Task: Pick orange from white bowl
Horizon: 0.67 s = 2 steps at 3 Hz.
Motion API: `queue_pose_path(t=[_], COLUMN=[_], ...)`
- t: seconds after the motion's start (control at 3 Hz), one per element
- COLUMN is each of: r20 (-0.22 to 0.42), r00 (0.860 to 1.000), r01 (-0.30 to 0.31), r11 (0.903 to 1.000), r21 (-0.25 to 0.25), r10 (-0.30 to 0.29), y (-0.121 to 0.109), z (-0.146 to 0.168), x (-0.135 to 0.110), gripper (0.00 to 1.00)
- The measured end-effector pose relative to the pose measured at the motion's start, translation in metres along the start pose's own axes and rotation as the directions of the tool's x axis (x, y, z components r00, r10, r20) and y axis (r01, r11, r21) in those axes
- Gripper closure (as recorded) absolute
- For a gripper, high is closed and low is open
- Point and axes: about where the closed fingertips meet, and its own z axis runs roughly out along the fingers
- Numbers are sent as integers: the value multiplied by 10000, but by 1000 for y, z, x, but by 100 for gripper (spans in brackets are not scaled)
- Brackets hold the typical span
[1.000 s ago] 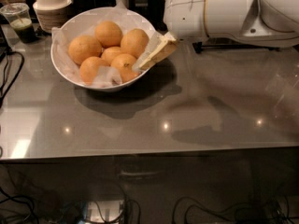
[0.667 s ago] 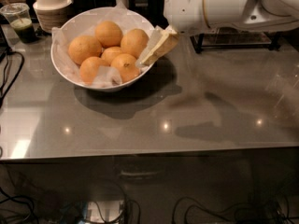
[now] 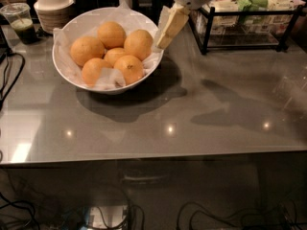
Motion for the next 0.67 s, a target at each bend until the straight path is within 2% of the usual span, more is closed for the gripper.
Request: queue_pose_path(t=[0.33, 0.67], r20=[-673, -1062], r00=[9977, 9940], r01=[54, 131], r11=[9980, 9914], r21=[-627, -1304], r10=[-96, -271], y=[-12, -16], z=[9, 27], x=[17, 32], gripper=[0, 0])
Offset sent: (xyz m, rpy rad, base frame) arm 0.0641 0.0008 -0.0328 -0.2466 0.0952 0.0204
